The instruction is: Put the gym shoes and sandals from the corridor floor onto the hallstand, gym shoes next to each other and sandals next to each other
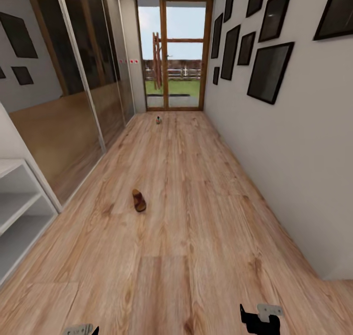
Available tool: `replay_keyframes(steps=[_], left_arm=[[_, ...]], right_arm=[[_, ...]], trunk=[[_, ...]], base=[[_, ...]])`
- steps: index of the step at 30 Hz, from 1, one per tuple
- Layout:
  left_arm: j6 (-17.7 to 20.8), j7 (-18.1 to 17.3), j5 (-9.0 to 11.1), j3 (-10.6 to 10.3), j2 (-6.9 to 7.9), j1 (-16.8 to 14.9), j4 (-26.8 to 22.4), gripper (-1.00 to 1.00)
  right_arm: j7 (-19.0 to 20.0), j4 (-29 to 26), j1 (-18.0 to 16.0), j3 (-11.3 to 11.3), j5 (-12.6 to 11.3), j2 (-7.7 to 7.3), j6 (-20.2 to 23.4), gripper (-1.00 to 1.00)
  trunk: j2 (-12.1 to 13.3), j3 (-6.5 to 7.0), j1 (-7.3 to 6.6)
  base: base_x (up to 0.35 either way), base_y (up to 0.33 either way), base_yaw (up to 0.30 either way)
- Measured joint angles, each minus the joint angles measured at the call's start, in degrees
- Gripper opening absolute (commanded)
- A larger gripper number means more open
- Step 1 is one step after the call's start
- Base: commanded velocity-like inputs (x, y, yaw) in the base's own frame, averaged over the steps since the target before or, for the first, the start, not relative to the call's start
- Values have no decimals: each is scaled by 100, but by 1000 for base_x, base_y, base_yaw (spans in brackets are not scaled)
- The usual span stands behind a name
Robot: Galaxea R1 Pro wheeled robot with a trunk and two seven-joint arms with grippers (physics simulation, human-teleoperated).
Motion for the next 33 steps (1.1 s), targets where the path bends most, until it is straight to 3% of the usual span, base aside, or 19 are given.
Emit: replay_keyframes(steps=[33], left_arm=[[3, 0, 0, 0, 0, 0, 1, 100]], right_arm=[[9, 2, 0, 3, 8, -1, -5, 100]], trunk=[[0, 0, 0]], base=[[304, -126, 0]])
